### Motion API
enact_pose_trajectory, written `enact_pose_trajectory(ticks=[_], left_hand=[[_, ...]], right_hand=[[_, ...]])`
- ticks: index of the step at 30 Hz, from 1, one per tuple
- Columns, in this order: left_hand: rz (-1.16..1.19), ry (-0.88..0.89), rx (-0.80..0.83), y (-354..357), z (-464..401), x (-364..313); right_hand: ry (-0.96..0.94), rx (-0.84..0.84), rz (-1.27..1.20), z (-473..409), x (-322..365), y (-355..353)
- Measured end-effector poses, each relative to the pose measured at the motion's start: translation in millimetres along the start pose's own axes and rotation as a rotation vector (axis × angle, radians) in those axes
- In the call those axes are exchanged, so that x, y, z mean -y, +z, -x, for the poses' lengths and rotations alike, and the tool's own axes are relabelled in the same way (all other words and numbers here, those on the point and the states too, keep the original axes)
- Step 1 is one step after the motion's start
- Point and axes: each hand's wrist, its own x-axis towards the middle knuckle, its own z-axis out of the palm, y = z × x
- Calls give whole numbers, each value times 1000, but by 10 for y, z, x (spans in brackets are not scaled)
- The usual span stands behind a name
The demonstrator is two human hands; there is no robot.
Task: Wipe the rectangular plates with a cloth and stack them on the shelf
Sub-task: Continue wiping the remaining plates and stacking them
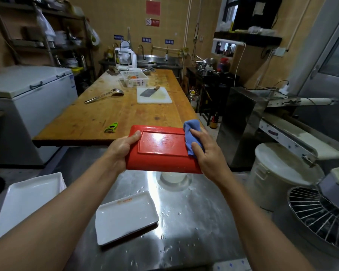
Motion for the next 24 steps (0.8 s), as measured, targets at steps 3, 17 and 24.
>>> enact_pose_trajectory(ticks=[3,17,24], left_hand=[[54,-63,-54,33,-27,7],[99,75,-145,188,99,145],[79,230,-181,28,168,158]], right_hand=[[-78,-58,77,199,-61,88],[-264,-86,453,289,425,831],[-180,115,392,-54,715,879]])
